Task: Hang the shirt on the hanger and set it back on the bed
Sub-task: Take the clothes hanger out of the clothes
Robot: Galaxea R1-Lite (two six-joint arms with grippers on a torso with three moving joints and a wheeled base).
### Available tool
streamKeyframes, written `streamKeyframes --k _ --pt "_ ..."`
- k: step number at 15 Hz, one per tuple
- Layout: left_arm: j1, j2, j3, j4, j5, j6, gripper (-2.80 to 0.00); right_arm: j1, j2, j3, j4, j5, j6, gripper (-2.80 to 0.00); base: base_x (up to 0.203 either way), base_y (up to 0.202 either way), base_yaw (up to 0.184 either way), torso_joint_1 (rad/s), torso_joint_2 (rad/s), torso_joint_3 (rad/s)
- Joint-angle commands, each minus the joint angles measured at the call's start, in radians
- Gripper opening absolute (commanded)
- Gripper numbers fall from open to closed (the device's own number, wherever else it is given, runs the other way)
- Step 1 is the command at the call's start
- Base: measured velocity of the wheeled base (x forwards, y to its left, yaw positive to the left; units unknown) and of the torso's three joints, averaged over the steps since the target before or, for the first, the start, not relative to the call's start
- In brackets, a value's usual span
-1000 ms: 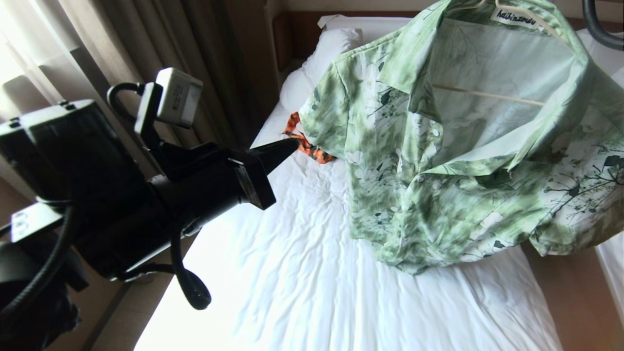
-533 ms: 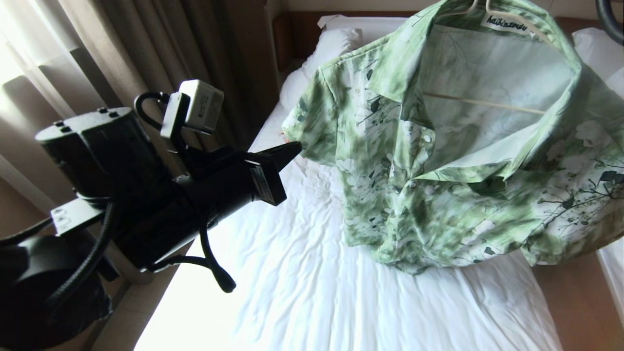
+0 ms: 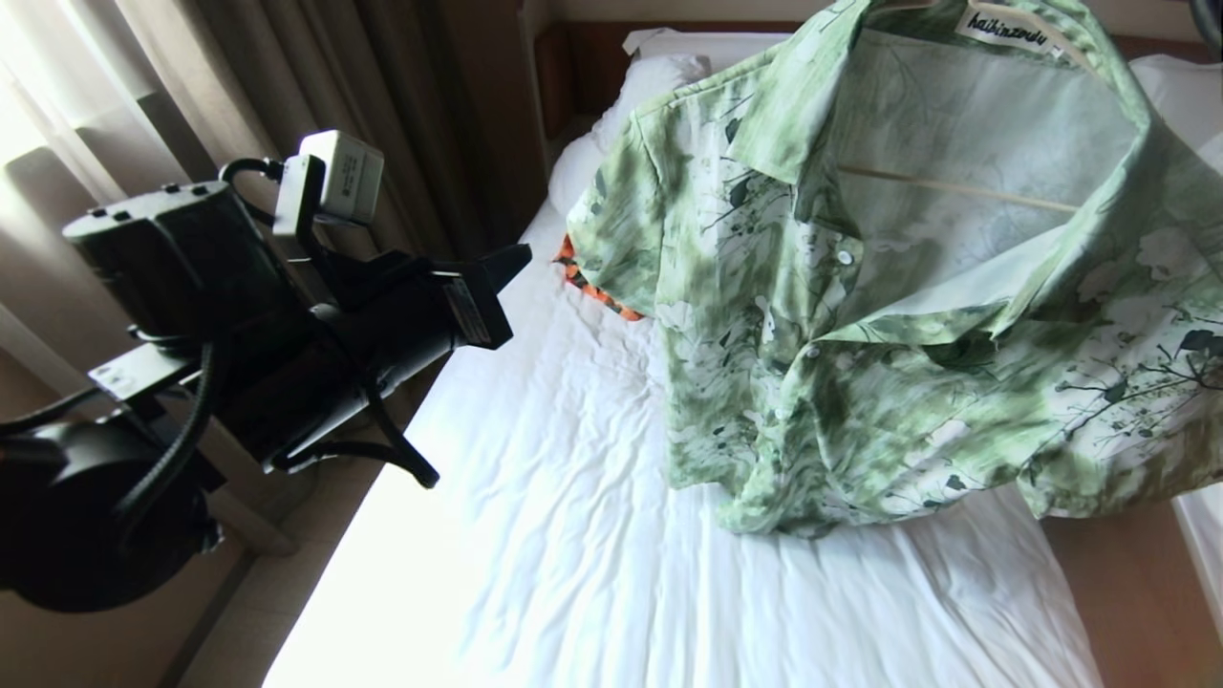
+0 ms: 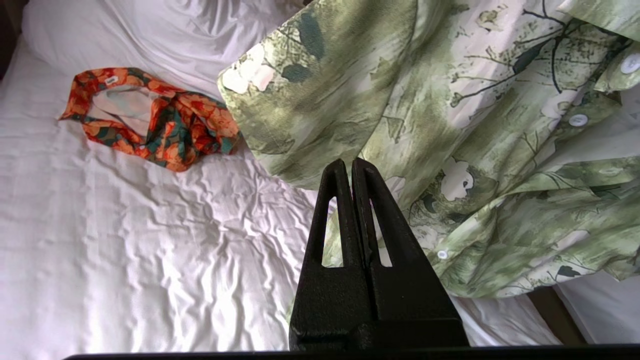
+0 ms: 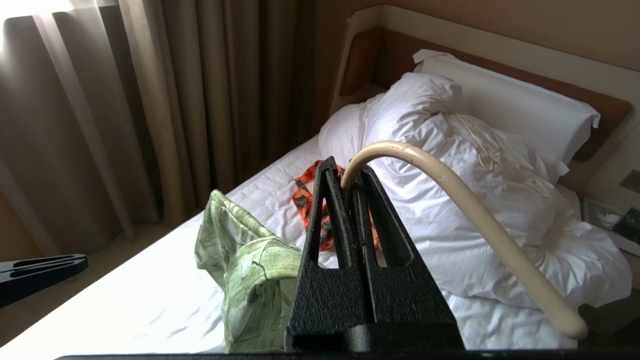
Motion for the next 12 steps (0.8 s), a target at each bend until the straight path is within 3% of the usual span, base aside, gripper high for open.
streamKeyframes --k 1,9,12 --pt "0.007 0.005 -0.003 -0.004 0.000 0.000 -2.80 -0.001 0.000 0.000 0.000 -0.002 -0.001 -2.80 0.000 0.000 0.000 0.000 0.00 0.000" --pt "-0.008 -0.003 -0.015 -0.004 0.006 0.003 -2.80 -0.006 -0.002 0.002 0.004 -0.004 -0.003 -2.80 0.000 0.000 0.000 0.000 0.00 0.000" --pt "-0.089 -0.037 -0.010 0.006 0.024 0.000 -2.80 -0.004 -0.001 0.003 0.009 -0.002 -0.002 -2.80 0.000 0.000 0.000 0.000 0.00 0.000"
